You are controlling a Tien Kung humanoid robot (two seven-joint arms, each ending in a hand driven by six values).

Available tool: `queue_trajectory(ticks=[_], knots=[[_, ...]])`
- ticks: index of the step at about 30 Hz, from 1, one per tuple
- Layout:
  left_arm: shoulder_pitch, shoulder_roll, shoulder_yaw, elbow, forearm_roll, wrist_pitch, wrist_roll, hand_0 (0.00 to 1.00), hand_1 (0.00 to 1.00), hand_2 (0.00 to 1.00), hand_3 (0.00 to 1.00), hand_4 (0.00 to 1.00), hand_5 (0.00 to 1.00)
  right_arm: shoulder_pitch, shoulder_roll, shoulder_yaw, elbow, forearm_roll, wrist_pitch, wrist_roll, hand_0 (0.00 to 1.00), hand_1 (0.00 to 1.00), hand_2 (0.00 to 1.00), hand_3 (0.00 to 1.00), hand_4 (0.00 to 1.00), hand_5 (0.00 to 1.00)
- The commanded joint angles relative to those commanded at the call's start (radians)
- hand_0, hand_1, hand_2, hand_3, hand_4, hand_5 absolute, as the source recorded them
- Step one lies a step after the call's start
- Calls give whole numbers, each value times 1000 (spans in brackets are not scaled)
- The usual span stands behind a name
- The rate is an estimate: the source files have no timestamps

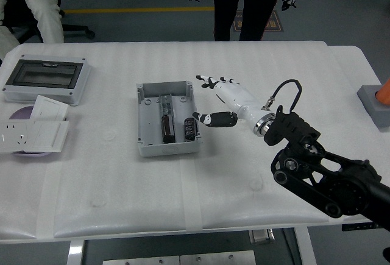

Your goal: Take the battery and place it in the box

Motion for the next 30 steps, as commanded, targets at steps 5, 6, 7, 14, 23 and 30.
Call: queue_trajectory(ticks=[5, 6, 7, 14, 23, 30], knots=[[3, 1, -5, 0, 3, -1, 5, 358, 592, 555, 574, 673, 2, -54, -57, 111, 14, 63, -11, 17, 998, 831, 857, 972, 884, 488], [3, 1, -6, 0, 3, 0, 6, 359, 592, 553, 573, 672, 2, -68, -67, 138, 15, 79, -15, 22, 998, 830, 859, 970, 888, 497], [4, 2, -8, 0, 4, 0, 7, 359, 592, 553, 573, 672, 2, -76, -73, 155, 15, 88, -16, 25, 998, 830, 859, 970, 888, 497], [10, 0, -19, -2, 10, 1, 15, 362, 592, 553, 576, 671, 2, -134, -106, 290, 11, 141, -24, 47, 998, 830, 860, 969, 886, 503], [10, -5, -13, 0, 1, 1, 12, 364, 592, 552, 573, 670, 2, -184, -123, 407, 11, 153, -13, 51, 998, 829, 859, 968, 882, 505], [6, -3, -15, 0, 4, 1, 13, 365, 594, 551, 569, 666, 2, -195, -174, 458, 16, 154, 0, 42, 998, 825, 857, 954, 882, 512]])
